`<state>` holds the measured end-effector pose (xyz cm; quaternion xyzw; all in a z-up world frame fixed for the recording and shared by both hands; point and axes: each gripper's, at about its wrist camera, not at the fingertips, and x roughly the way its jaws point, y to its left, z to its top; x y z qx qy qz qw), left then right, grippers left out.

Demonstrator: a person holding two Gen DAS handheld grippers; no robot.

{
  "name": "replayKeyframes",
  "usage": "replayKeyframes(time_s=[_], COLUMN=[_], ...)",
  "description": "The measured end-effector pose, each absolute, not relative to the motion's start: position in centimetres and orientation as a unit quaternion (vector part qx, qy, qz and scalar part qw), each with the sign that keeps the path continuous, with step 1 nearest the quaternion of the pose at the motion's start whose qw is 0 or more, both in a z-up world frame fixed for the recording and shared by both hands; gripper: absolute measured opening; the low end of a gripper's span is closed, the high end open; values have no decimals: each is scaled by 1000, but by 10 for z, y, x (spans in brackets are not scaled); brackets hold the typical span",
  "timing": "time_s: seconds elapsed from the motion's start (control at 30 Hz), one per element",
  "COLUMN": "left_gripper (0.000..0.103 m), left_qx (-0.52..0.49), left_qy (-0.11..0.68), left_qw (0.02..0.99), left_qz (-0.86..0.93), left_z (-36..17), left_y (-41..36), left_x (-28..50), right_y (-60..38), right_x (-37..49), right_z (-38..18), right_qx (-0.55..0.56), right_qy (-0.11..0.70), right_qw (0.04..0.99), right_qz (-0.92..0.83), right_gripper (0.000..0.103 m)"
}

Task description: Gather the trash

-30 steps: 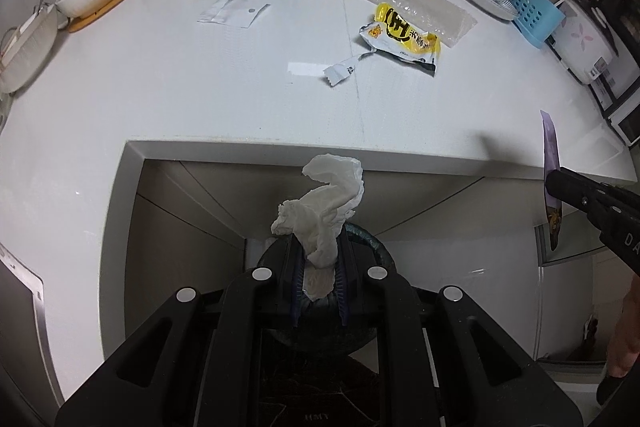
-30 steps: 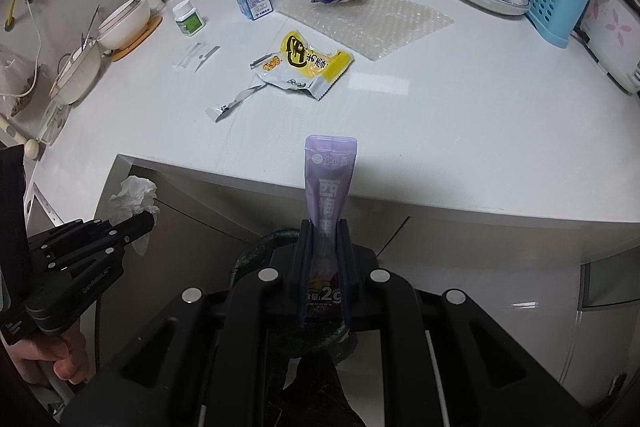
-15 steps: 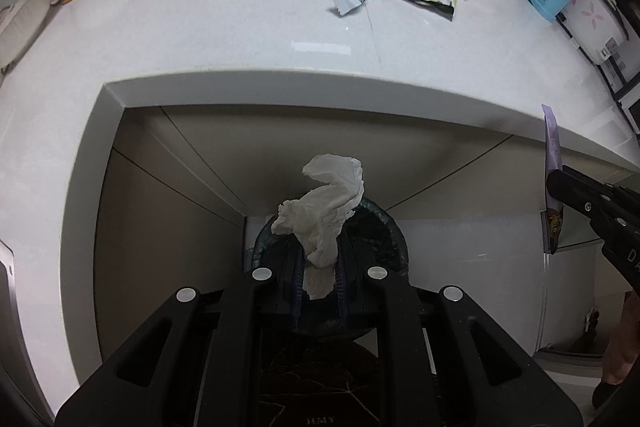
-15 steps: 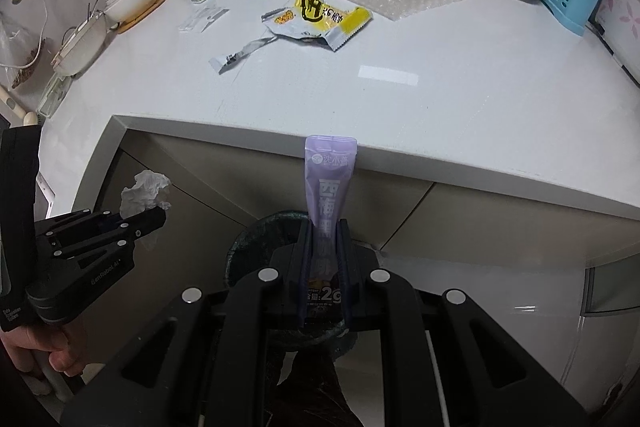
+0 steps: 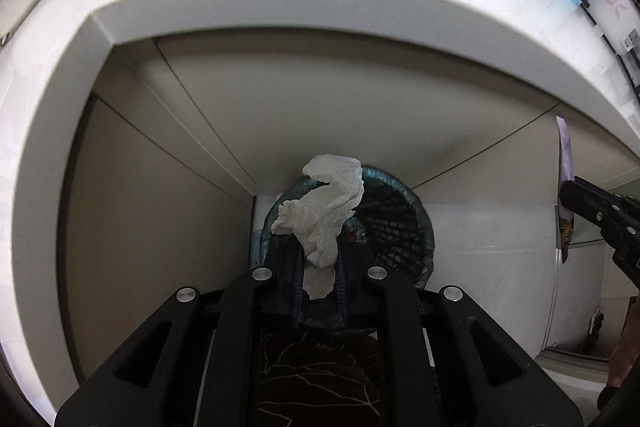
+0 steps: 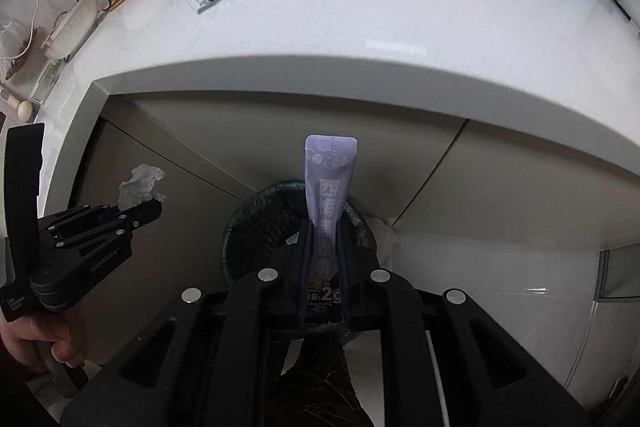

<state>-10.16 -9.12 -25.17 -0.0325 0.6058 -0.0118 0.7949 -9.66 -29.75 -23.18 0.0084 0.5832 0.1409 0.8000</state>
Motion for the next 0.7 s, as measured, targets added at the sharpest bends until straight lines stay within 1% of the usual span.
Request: replayKeyframes(time_s=[0.23, 0.5, 0.67, 0.7], left_gripper=[13, 13, 20, 23], left_qx=[-19, -16, -17, -16], left_qy=[613, 616, 613, 612], left_qw=[789, 787, 789, 790], left_qz=[-10, -19, -29, -30], left_z=[-273, -281, -278, -278], left_y=[-95, -104, -101, -101], left_x=[-102, -96, -98, -99], right_y=[-297, -297, -298, -298], right_x=[-98, -98, -98, -98], right_z=[-243, -245, -244, -244], right_qx=[2, 3, 4, 4], right_qy=[593, 595, 593, 594], right_qw=[794, 793, 795, 794], right_qz=[136, 130, 128, 127], right_gripper=[12, 12, 12, 12])
